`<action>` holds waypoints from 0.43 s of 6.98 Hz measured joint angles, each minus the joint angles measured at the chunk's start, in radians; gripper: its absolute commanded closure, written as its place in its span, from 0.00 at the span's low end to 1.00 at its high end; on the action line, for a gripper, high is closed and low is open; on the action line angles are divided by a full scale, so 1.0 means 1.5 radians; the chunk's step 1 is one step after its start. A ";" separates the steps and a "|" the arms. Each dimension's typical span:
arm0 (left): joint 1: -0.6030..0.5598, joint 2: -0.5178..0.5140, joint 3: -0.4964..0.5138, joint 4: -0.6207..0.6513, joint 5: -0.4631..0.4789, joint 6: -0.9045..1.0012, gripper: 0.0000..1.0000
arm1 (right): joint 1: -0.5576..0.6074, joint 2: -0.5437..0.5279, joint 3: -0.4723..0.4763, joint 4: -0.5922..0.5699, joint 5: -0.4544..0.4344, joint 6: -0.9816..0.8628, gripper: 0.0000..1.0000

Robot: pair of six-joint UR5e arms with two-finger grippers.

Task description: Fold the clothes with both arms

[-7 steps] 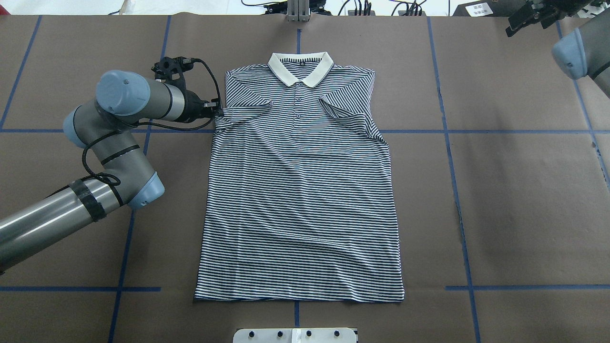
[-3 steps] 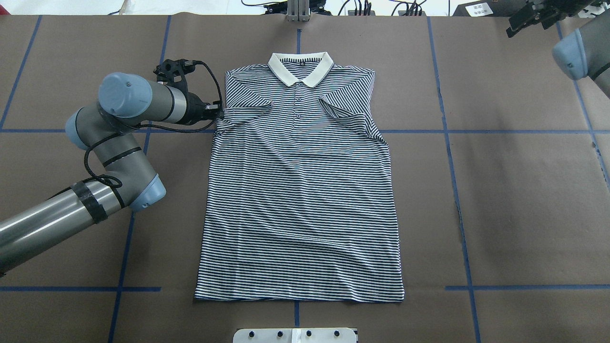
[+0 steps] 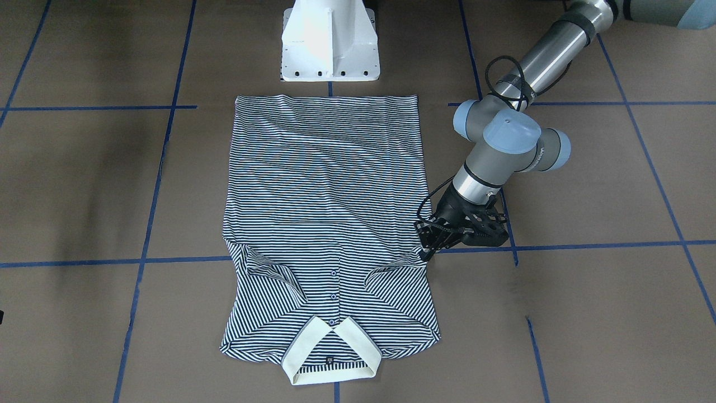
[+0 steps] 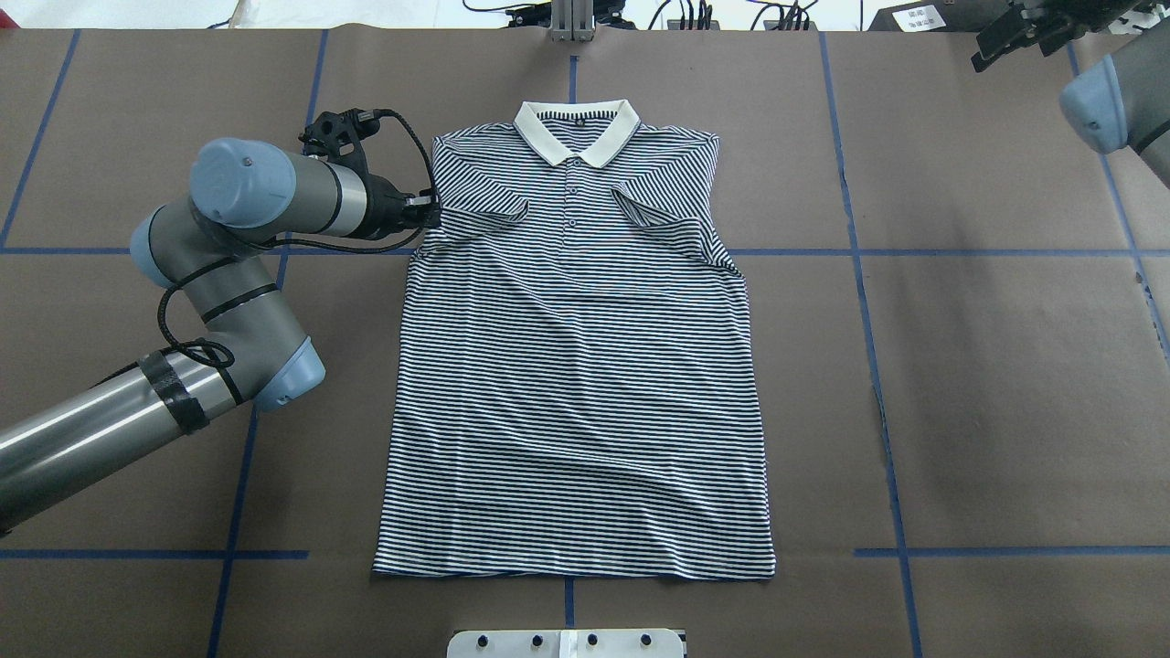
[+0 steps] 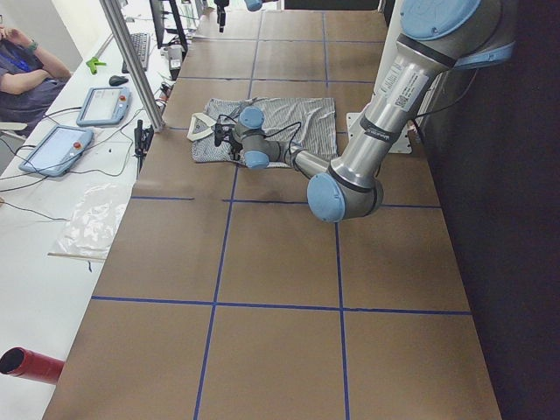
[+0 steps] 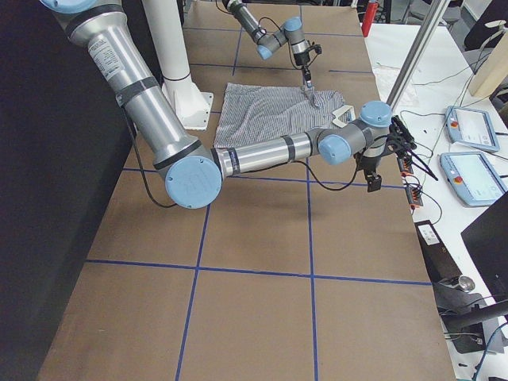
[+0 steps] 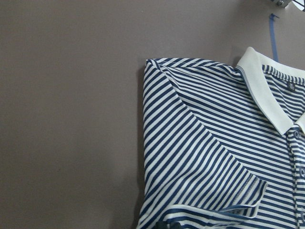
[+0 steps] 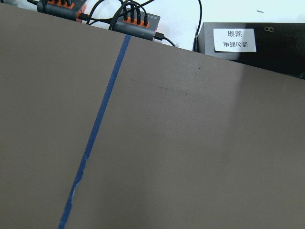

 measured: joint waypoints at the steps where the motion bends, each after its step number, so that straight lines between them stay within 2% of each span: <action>1: 0.004 0.000 -0.008 0.001 0.000 -0.013 0.96 | 0.000 -0.001 0.000 0.000 0.000 0.000 0.00; 2: 0.011 0.000 -0.016 0.001 0.001 -0.025 0.54 | 0.000 -0.002 0.000 0.000 0.000 0.000 0.00; 3: 0.022 0.000 -0.024 0.003 0.003 -0.027 0.01 | 0.001 -0.003 0.000 0.000 0.000 0.000 0.00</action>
